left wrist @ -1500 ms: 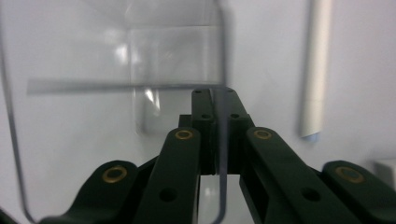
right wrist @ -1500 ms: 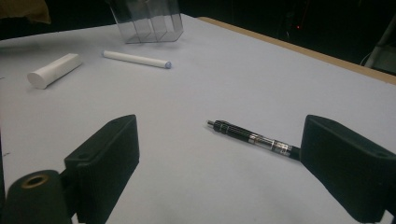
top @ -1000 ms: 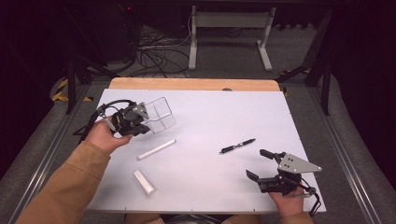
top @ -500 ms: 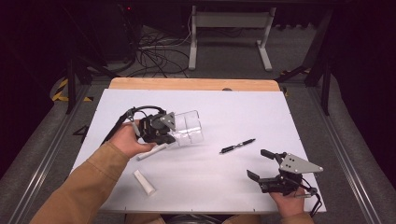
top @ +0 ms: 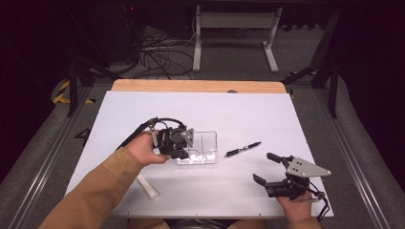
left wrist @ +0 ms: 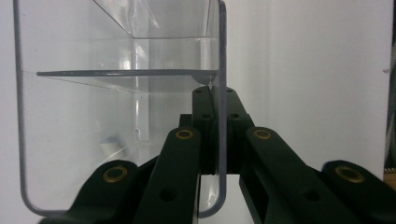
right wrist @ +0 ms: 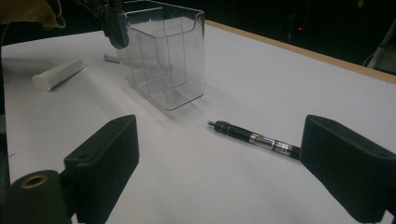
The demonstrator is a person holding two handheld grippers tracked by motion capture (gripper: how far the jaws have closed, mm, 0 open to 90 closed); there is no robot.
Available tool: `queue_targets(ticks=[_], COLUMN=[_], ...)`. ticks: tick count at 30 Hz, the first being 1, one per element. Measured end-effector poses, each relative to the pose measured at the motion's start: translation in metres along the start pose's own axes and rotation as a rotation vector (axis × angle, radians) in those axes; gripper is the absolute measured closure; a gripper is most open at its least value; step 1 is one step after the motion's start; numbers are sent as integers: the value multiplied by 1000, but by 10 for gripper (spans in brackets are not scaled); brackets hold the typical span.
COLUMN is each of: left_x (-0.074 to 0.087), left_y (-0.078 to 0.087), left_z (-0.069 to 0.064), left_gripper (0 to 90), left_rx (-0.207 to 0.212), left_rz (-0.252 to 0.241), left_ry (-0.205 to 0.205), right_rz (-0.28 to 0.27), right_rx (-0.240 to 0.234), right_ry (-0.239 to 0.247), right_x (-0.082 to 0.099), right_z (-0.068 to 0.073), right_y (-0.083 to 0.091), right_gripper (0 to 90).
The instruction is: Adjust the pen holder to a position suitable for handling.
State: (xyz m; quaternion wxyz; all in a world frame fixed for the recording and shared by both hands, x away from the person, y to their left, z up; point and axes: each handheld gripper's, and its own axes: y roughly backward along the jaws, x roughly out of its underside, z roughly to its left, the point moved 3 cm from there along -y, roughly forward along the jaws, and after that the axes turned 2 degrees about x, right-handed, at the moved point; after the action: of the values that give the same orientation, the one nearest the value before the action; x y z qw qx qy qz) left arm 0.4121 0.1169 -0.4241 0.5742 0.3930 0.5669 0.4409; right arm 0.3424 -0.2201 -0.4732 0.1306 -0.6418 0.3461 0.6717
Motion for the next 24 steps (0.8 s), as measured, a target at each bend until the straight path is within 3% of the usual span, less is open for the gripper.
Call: queue_targets(ticks=[13, 19, 24], left_x=[-1, 3, 5], left_y=[-8, -6, 1], left_z=[0, 2, 2], left_gripper=[874, 859, 759], left_rx=[16, 23, 33], left_rz=[17, 9, -26], left_ry=[-26, 9, 40], right_rz=[2, 2, 5], right_rx=[-4, -7, -7], right_ry=[2, 0, 5], right_x=[0, 0, 0], right_z=[0, 1, 1], right_y=[0, 0, 0], right_gripper=[125, 124, 124])
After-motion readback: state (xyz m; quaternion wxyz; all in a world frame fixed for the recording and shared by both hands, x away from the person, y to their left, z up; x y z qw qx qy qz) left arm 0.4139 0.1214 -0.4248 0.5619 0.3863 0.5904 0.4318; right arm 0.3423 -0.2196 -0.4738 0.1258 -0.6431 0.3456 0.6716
